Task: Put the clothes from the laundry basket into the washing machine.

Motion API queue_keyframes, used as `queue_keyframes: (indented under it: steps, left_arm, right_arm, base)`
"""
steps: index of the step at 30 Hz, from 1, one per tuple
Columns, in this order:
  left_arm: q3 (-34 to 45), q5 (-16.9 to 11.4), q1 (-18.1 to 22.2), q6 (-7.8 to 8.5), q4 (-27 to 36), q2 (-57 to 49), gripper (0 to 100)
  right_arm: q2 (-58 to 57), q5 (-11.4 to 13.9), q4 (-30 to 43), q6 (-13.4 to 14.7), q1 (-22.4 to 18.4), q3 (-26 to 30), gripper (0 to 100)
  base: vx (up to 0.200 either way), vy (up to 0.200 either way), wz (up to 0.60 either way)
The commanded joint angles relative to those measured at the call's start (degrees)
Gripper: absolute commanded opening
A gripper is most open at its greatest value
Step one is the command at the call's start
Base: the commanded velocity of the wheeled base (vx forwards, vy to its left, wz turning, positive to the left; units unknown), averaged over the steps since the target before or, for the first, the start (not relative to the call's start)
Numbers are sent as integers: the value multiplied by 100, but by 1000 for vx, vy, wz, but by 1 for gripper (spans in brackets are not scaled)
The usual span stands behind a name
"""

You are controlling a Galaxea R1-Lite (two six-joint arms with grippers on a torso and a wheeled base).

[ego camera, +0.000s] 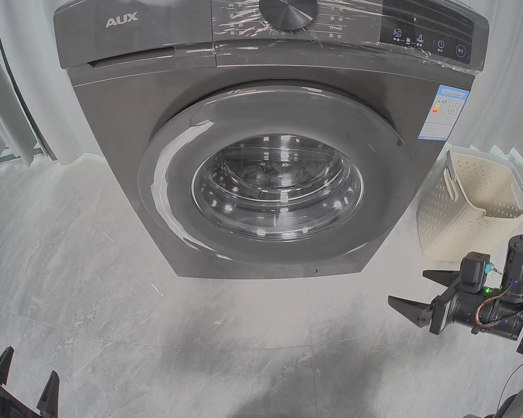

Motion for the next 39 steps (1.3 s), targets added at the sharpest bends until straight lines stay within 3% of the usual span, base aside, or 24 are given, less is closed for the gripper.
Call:
queue_keyframes:
  steps: [1, 15, 20, 21, 25, 29, 31, 34, 36, 38, 39]
  left_arm:
    - [92, 1, 0, -1, -1, -93, 100]
    - [92, 1, -9, -9, -1, -93, 100]
    - [92, 1, -9, -9, -1, -93, 100]
    - [92, 1, -9, -9, -1, -93, 100]
    - [92, 1, -9, -9, -1, -93, 100]
    - [92, 1, -9, -18, -1, -93, 100]
    - [92, 1, -9, -18, -1, -93, 100]
    - [92, 1, -9, -18, -1, -93, 100]
    - [92, 1, -9, -18, -1, -93, 100]
    - [92, 1, -9, -18, -1, -93, 100]
    - [92, 1, -9, -18, -1, -93, 100]
  right_arm:
    - [-49, 78, -128, 66, 467, -95, 100]
    - [496, 34, -1015, 145, 511, -1079, 100]
    - [601, -194, -1771, 118, 511, -1026, 100]
    - [575, -291, -1982, 109, 555, -886, 100]
    - [179, -291, -1982, 30, 678, -86, 100]
    - [-814, -203, -1964, -22, 1003, 1241, 100]
    - [-1201, -168, -1868, -22, 1038, 1364, 100]
    - [-2528, -159, -1121, 4, 915, 1355, 100]
    - [-3108, -220, -629, -14, 599, 1355, 100]
    - [-3679, -220, 4, -31, 19, 1355, 100]
    - [-3679, -220, 4, -31, 19, 1355, 100]
  base:
    - [200, 0, 0]
    - [171, 0, 0]
    - [0, 0, 0]
    - [0, 0, 0]
    - [0, 0, 0]
    - [0, 0, 0]
    - [0, 0, 0]
    - [0, 0, 0]
    - [0, 0, 0]
    - [0, 0, 0]
    - [0, 0, 0]
